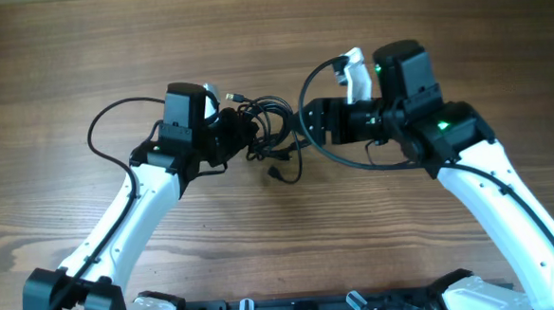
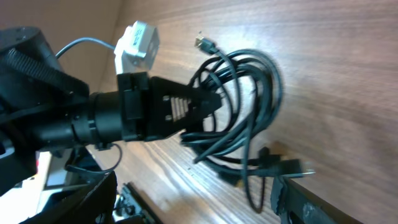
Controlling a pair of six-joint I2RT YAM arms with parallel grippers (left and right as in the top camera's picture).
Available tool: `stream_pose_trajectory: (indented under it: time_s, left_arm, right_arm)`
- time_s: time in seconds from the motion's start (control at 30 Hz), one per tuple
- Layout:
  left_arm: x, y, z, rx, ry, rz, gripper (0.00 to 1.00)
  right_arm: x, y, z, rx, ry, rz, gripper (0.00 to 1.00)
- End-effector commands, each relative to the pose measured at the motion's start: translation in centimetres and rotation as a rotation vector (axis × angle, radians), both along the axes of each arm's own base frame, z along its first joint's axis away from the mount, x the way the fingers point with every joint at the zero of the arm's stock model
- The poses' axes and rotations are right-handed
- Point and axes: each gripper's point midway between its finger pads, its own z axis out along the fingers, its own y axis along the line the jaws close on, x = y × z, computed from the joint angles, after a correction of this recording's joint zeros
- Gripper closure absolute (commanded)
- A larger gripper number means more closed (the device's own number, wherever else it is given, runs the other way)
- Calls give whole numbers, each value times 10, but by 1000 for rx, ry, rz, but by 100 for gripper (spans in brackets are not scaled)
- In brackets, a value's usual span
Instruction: Untangle cables
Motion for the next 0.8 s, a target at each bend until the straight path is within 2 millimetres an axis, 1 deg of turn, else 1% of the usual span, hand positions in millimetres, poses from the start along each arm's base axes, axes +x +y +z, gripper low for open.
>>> stream_pose_trajectory:
  time_s: [0.0,0.1,0.27,0.4,0.47,0.57,0.77]
  left_arm:
    - [3,-11,18,-28,-51,-16,96]
    - [2,-15,19,-50,-33,3,96]
    - [1,-17,20,-84,0,31,96]
    - [0,-23,26,-119,-5,7,96]
    - [0,-24,26,-122,-7,5,96]
    - [-1,-25,27,-125,-6,-1,96]
    - [-1,-39,34,-140,-47,-39,96]
  right_arm:
    - [-6,17,1,-5,41,-22,18]
    - [-6,23,-12,-37,78,-40,18]
    - [-1,30,-46,-76,176,-46,38]
    - [1,32,-60,-92,209,-45,50]
    - [2,33,-63,-95,218,-47,55]
    - [4,34,-62,-89,207,-47,60]
    - [6,35,-61,-87,193,-46,65]
